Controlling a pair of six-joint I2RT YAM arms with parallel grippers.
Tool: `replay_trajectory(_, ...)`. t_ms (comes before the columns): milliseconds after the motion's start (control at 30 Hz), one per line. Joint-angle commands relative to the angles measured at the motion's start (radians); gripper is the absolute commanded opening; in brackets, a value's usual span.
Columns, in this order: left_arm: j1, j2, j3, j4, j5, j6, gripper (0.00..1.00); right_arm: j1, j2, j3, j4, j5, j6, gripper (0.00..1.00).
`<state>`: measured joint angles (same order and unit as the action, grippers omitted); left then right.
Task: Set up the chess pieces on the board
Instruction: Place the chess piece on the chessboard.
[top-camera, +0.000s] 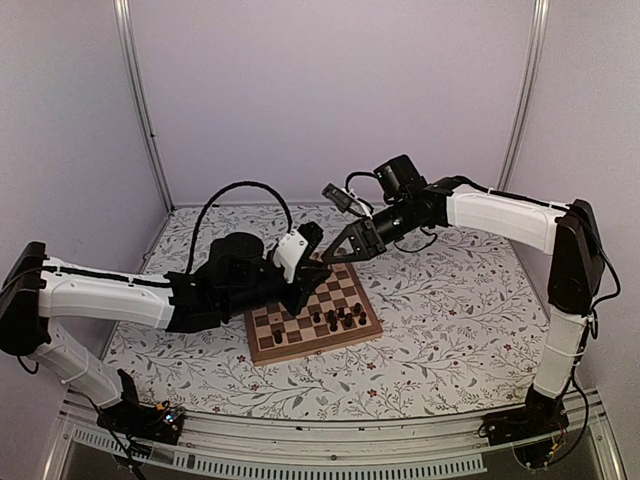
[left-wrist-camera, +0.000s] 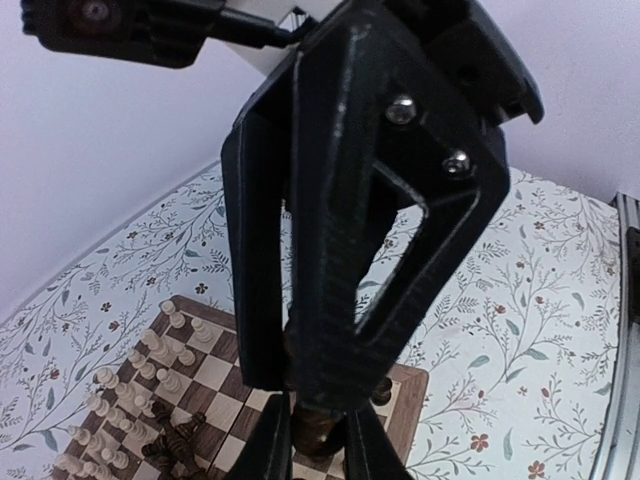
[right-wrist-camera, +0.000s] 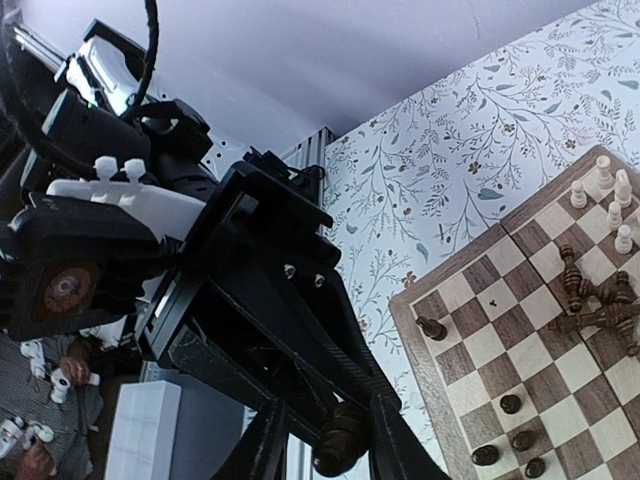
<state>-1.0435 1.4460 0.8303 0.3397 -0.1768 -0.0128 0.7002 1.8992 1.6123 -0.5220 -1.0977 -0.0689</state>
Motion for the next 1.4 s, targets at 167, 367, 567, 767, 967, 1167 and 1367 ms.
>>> replay_trajectory(167,0.022,0.025,0.025,0.025,0.01,-0.025,0.12,0.007,-0.001,0.017,0.017,0.042,-0.027,0.05)
replay_trajectory(367,0.029,-0.041,0.08,-0.137,-0.041,0.009,0.47,0.014,-0.013,0.009,0.049,0.201,-0.084,0.03)
replay_trajectory(567,0.065,-0.214,0.191,-0.331,-0.086,0.103,0.57,0.062,-0.013,0.0,0.089,0.396,-0.205,0.03)
replay_trajectory(767,0.25,-0.286,0.265,-0.335,-0.097,0.105,0.65,0.175,0.045,0.001,0.081,0.571,-0.325,0.03)
replay_trajectory(967,0.391,-0.321,0.114,-0.175,0.005,0.045,0.64,0.232,0.117,-0.003,0.071,0.61,-0.384,0.03)
replay_trajectory(1167,0.462,-0.416,-0.009,-0.099,-0.004,0.026,0.64,0.26,0.181,0.025,0.043,0.631,-0.41,0.04)
replay_trajectory(1367,0.476,-0.412,0.0,-0.112,0.011,0.024,0.64,0.277,0.225,0.024,0.04,0.641,-0.42,0.05)
